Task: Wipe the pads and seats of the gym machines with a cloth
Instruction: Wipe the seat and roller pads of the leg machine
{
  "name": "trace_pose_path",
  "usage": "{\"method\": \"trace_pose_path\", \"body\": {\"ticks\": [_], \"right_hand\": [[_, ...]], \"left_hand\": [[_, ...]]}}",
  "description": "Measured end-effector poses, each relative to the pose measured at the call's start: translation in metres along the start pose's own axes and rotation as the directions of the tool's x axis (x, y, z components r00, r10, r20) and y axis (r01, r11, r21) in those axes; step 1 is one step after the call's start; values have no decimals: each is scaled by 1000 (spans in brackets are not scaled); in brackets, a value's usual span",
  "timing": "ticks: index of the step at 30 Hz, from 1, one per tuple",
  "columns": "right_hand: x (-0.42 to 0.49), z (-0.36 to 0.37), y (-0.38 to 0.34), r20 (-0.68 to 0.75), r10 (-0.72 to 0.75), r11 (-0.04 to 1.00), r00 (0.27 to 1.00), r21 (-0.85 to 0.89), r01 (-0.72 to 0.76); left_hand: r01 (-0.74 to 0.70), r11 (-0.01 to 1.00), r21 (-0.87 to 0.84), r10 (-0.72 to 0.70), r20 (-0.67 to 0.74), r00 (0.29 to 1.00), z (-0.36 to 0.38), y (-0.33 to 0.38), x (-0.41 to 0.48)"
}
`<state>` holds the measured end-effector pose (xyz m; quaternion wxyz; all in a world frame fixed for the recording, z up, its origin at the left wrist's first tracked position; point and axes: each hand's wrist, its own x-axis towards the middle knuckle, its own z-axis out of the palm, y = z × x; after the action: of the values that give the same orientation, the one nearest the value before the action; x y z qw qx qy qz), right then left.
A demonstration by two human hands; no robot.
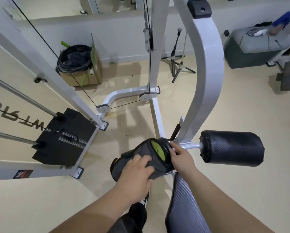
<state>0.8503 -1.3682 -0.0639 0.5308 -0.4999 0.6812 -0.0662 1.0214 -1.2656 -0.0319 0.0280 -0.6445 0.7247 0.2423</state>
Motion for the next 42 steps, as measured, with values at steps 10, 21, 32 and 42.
{"method": "trace_pose_path", "body": {"ticks": [10,21,32,42], "right_hand": [[31,-1,22,126,15,997,992,73,-25],[45,-6,5,164,71,997,984,-17,-69],[49,1,3,164,74,996,984,26,-80],[9,3,52,89,-37,979,995,202,19]], "left_hand": [[-94,965,243,66,123,990,28,-17,46],[85,993,84,-82,-34,996,24,-37,33],[176,981,-81,-172,59,983,20,-20,112],[345,929,-131,-355,-57,933,23,-53,33]]}}
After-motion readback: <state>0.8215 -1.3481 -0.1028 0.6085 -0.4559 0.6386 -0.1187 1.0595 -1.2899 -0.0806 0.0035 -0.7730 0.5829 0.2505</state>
